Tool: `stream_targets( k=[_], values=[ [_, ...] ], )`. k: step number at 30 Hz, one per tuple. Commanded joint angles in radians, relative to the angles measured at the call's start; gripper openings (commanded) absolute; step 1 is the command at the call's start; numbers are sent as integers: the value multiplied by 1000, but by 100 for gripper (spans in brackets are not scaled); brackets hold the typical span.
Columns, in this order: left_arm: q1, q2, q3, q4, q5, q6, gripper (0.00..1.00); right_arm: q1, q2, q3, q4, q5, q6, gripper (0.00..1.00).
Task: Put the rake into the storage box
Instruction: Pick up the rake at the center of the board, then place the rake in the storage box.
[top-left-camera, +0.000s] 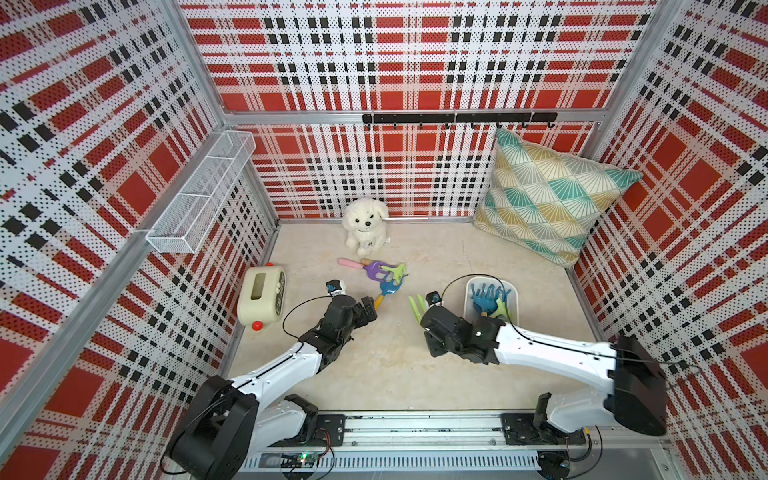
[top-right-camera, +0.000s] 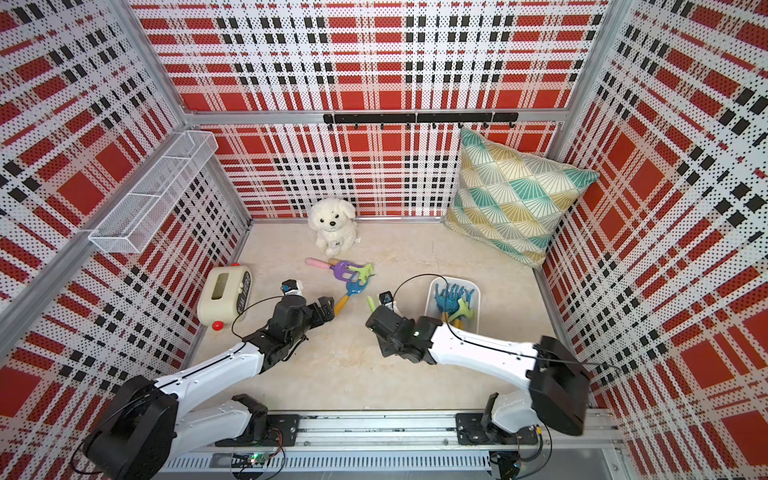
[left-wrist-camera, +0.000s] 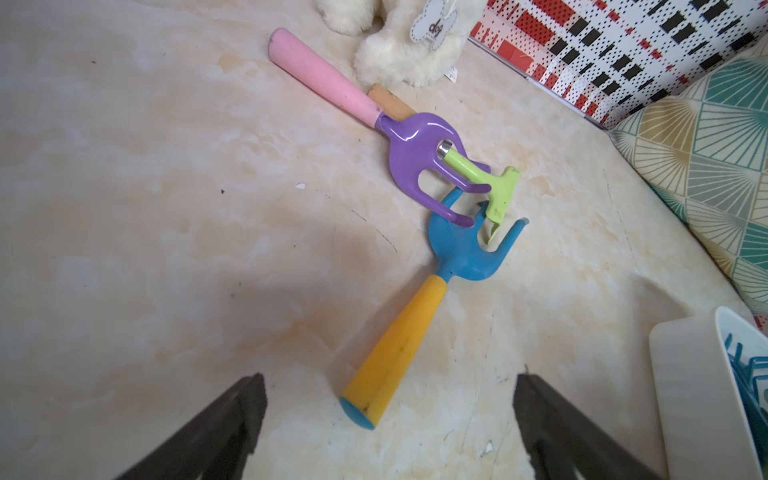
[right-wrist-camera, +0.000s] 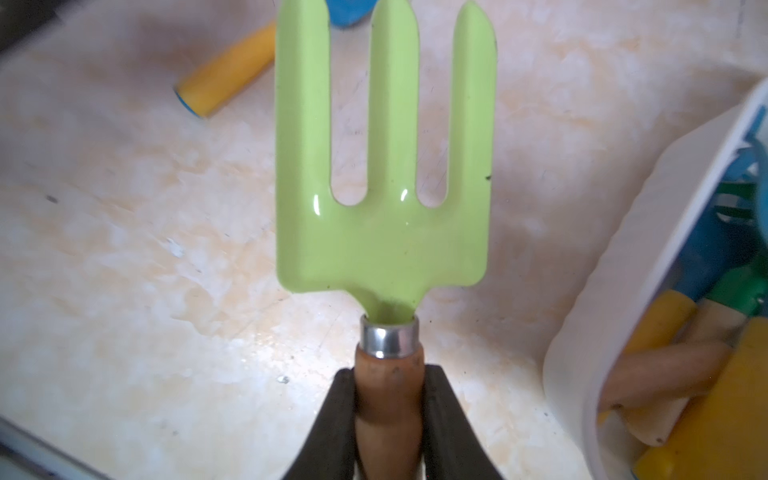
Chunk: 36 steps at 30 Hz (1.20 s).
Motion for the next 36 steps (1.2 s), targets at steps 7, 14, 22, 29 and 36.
stream_targets(
  k=[7,14,22,29,36],
  values=[
    [-62,162,125,-22,-20,80,99,-269,-376,-197,-69,7,203,0],
    [-80,266,198,-62,-38,124,99,-496,-429,-262,-86,-81,171,0],
    [-97,373,273,-122,-61,172,96,-596,-326,-278,-54,-104,110,0],
    [-122,474,334,-156,-96,194,93,-618,-285,-323,-19,-97,100,35],
    [-138,560,403,-189,-125,214,79,-636,-341,-307,-36,-121,79,69]
  ],
)
